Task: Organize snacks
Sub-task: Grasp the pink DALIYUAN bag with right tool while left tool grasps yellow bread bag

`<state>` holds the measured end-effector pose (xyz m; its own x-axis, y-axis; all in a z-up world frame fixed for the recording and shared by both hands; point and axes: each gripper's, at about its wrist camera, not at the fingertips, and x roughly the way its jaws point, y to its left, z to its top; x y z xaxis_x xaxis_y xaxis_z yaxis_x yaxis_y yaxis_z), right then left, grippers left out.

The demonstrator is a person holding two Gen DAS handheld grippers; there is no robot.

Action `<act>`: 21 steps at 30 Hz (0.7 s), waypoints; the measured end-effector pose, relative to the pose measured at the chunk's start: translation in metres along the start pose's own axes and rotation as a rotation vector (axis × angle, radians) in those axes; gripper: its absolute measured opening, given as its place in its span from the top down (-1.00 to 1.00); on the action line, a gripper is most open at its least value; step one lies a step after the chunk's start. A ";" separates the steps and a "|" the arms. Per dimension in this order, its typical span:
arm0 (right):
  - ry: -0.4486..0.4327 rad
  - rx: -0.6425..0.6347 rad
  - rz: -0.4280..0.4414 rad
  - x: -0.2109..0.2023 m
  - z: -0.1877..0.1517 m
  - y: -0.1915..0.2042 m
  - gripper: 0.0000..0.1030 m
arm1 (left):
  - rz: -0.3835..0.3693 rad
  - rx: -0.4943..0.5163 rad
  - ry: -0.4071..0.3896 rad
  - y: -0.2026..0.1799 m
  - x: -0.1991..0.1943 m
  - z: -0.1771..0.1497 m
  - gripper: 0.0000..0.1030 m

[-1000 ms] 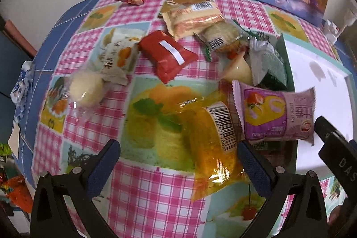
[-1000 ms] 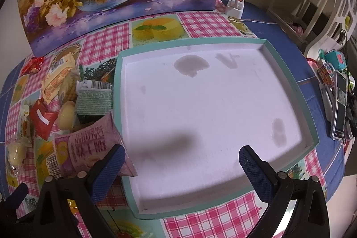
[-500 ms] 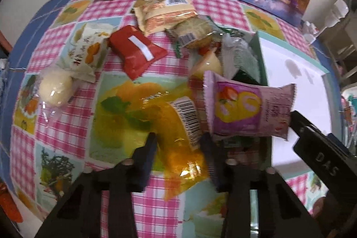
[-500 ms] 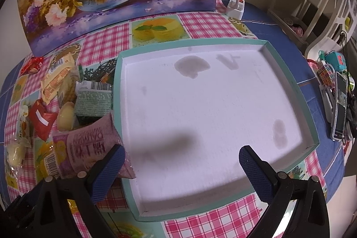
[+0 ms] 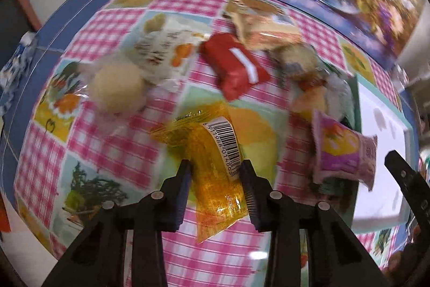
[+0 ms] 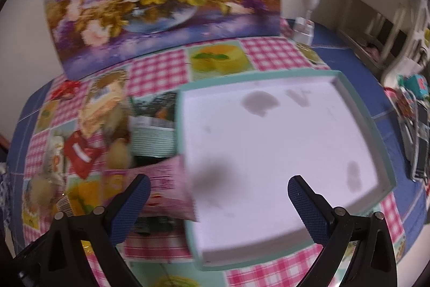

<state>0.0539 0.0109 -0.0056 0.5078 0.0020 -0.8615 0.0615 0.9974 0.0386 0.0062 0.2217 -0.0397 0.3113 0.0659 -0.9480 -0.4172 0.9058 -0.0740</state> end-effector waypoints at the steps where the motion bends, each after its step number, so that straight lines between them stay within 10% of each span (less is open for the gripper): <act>1: -0.001 -0.015 0.017 0.000 0.000 0.007 -1.00 | 0.002 -0.020 -0.003 0.008 -0.001 0.001 0.24; 21: 0.085 -0.242 0.017 0.036 -0.021 0.077 -1.00 | -0.004 -0.085 -0.027 0.041 -0.001 0.006 0.24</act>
<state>0.0582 0.0890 -0.0442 0.4324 0.0145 -0.9016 -0.1592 0.9854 -0.0605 -0.0062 0.2609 -0.0403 0.3355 0.0742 -0.9391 -0.4865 0.8673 -0.1053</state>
